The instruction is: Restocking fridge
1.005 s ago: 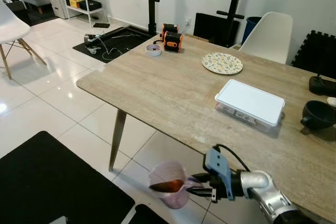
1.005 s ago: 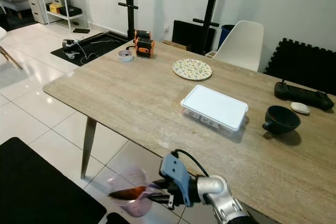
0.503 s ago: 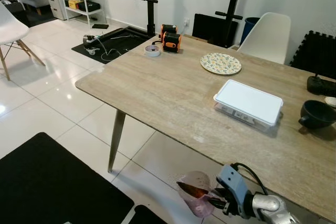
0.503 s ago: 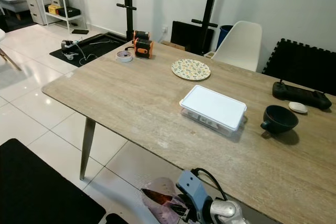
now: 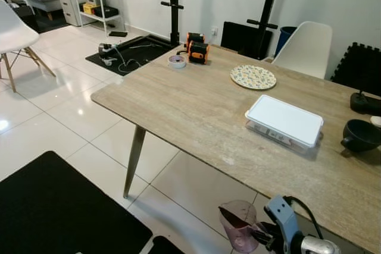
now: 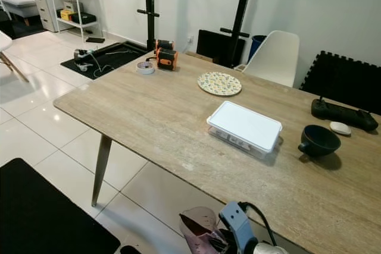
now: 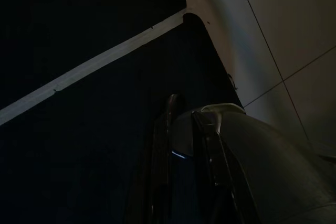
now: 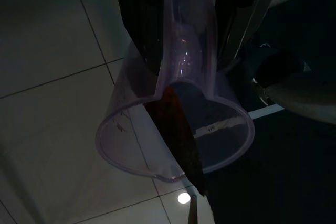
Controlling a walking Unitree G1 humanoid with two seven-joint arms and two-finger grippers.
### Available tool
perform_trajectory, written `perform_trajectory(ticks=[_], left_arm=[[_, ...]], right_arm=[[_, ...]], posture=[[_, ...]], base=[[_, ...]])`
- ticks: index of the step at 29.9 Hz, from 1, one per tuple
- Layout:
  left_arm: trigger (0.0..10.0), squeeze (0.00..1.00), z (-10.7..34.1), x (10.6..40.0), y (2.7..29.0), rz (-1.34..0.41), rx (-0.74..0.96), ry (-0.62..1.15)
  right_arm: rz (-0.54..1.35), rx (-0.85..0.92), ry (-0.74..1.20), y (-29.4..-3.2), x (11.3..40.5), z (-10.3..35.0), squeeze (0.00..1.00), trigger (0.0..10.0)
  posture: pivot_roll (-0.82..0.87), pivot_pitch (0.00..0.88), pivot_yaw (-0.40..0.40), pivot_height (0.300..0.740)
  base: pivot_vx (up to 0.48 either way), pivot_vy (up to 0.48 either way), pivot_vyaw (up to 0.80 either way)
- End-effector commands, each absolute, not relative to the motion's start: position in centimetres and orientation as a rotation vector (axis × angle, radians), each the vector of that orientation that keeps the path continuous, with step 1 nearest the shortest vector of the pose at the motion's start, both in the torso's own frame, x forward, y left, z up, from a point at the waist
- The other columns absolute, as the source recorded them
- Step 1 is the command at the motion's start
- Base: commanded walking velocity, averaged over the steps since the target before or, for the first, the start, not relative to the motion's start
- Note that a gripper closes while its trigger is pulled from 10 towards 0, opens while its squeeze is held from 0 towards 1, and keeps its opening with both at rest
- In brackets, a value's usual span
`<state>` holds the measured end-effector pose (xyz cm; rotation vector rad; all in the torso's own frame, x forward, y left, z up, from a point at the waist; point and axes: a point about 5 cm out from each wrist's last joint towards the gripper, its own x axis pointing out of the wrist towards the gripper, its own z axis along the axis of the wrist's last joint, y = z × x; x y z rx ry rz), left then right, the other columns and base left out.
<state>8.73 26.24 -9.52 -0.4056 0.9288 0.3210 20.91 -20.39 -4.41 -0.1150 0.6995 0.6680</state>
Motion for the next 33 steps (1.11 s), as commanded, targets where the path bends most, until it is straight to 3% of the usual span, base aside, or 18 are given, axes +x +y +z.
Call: perform_trajectory(ticks=[1, 33], left_arm=[[10.0, 0.0, -9.7, 8.4, 25.7, 0.312, -0.418, 0.938], [10.0, 0.0, -9.7, 8.7, 25.9, 0.348, -0.446, 0.94]], right_arm=[[0.557, -0.023, 0.739, -22.2, 19.9, -4.9, 0.0, 10.0], [0.669, 0.024, 0.657, -21.2, 21.5, -3.7, 0.0, 10.0]], posture=[[-0.02, 0.0, -0.046, 0.74], [-0.03, 0.0, -0.044, 0.74]], base=[[0.0, 0.0, 0.0], [0.0, 0.0, 0.0]])
